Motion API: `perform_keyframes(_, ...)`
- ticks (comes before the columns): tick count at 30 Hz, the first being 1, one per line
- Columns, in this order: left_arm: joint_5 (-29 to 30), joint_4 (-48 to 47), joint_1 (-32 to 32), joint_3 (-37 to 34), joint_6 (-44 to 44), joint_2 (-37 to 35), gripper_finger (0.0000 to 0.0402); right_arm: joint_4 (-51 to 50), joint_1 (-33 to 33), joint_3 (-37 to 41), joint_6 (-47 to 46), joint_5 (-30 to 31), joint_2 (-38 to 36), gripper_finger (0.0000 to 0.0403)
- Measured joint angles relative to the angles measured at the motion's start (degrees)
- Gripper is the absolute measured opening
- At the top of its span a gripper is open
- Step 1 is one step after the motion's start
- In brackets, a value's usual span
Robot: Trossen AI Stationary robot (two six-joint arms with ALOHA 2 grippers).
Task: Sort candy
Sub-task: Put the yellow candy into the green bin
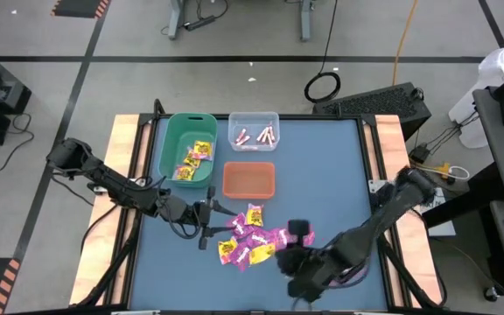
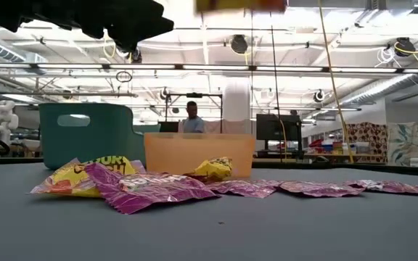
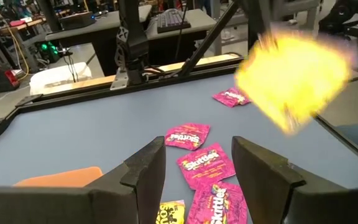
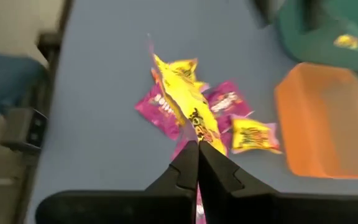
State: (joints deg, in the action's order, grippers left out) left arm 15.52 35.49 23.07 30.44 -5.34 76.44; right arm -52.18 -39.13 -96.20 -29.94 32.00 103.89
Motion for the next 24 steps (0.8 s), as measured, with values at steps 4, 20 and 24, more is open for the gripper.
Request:
perform_keyframes(4,0.01,0.03,0.0,0.0,-0.03,0.0,0.019,-2.88,-0.36,-0.02,-0.88,0.55,-8.03,0.0)
perform_keyframes(20,0.1,0.14,-0.01,0.0,-1.6,0.0,0.019,23.22,-2.13,31.82,1.53,14.58,-37.53,0.0)
perform_keyframes(24,0.23,0.26,-0.22,0.0,-3.06,0.0,0.019,47.05,0.36,46.04,10.42,14.2,-41.35,0.0)
